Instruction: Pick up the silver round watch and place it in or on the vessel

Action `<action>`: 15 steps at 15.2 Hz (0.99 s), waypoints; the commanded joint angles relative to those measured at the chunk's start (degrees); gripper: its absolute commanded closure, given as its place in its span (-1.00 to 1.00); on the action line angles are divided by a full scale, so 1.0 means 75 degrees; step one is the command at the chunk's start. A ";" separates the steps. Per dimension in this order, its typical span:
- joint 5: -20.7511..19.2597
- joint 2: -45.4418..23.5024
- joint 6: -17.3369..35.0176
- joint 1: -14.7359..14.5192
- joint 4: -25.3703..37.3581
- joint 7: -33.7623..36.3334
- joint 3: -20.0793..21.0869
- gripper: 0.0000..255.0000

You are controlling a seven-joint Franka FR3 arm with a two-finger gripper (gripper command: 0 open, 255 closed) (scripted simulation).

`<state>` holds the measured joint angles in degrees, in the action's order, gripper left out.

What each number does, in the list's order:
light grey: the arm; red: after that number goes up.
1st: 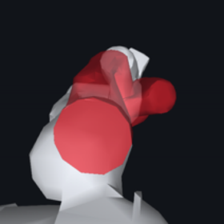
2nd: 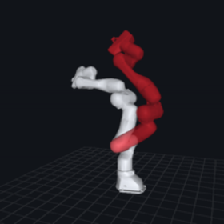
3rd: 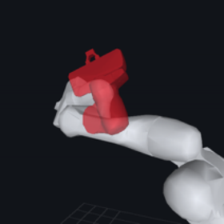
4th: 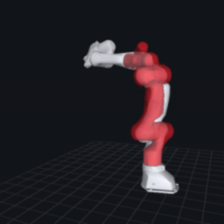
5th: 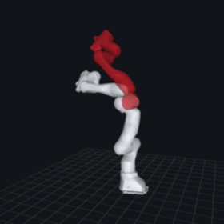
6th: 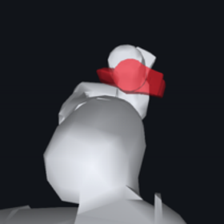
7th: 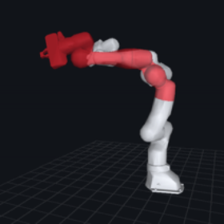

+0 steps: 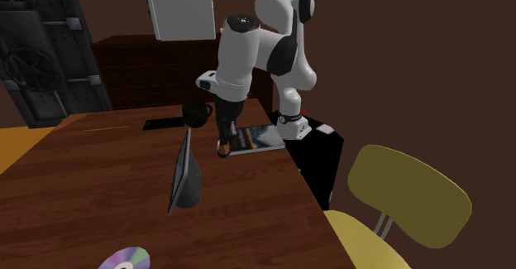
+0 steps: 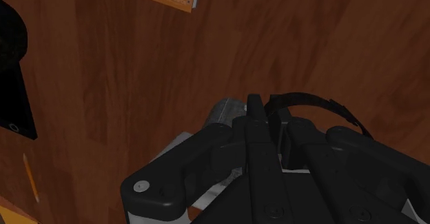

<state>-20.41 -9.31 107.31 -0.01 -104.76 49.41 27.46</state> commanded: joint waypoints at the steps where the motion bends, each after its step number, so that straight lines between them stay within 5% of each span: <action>1: 0.0045 0.0053 -0.0176 -0.0002 0.0136 -0.0061 0.0011 1.00; 11: 0.0191 0.0208 -0.1080 -0.0022 0.0945 -0.0346 0.0045 1.00; 15: 0.0569 0.1170 -0.0626 0.0453 -0.0144 -0.1088 -0.0247 1.00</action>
<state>-16.64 -1.88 102.01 2.76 -104.36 42.41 26.06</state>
